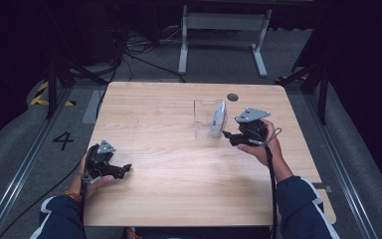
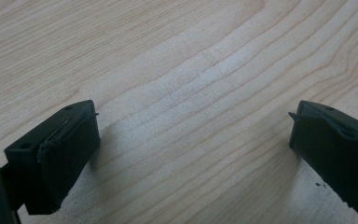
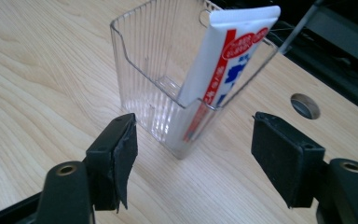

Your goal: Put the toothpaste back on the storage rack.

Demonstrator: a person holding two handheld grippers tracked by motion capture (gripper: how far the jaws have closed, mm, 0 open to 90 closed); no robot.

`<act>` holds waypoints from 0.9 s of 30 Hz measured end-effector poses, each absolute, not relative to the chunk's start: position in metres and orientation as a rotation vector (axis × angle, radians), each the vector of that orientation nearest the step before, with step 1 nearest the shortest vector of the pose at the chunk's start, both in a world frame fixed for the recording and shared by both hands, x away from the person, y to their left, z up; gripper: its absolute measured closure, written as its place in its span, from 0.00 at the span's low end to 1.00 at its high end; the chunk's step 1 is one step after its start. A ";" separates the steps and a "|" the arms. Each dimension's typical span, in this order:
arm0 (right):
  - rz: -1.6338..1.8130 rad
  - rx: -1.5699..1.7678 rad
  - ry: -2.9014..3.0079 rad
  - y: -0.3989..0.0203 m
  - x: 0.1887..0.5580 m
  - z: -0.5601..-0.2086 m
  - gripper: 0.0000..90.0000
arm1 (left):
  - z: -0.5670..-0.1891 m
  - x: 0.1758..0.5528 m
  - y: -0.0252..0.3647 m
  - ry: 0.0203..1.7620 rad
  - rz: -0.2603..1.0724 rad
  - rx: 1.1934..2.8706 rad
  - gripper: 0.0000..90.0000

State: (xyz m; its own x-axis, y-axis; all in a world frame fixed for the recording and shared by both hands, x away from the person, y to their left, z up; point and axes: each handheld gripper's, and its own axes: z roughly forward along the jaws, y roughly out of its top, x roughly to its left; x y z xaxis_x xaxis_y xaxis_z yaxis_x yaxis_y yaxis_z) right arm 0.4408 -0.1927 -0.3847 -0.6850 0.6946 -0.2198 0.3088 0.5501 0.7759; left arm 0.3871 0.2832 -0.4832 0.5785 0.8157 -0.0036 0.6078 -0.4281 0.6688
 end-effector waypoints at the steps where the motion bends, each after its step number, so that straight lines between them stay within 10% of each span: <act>1: 1.003 0.809 2.273 -0.195 0.439 -0.386 0.36 | -0.483 0.387 0.283 1.129 0.428 2.180 0.02; 27: 0.907 0.805 2.303 -0.236 0.410 -0.413 0.32 | -0.483 0.387 0.283 1.130 0.437 2.182 0.02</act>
